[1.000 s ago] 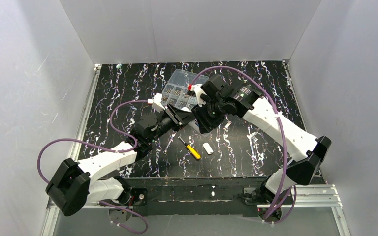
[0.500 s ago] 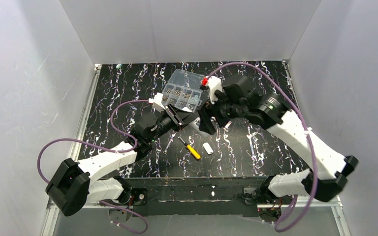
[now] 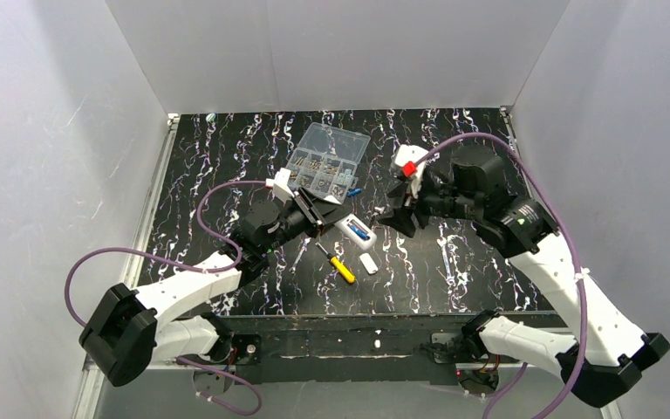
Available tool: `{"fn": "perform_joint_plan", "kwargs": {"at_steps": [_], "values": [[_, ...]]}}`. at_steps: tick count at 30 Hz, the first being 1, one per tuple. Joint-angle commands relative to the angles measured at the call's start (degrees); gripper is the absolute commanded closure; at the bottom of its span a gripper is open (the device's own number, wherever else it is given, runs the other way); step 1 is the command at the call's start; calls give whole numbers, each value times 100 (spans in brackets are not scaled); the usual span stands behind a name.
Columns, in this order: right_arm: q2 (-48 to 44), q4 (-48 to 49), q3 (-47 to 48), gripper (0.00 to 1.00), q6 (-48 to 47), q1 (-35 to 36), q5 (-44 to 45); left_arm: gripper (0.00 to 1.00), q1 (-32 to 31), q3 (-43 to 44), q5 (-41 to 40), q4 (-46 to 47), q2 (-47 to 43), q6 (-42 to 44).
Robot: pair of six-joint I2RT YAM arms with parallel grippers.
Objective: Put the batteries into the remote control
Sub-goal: Load the battery into the remote control.
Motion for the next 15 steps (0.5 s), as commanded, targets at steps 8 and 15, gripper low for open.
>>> {"fn": "perform_joint_plan", "kwargs": {"at_steps": [8, 15], "values": [[931, -1359, 1340, 26, -3307, -666, -3451, 100, -25, 230, 297, -51, -527, -486], [1284, -1774, 1444, 27, -4308, -666, -4240, 100, -23, 236, 525, 61, -513, -854]]}}
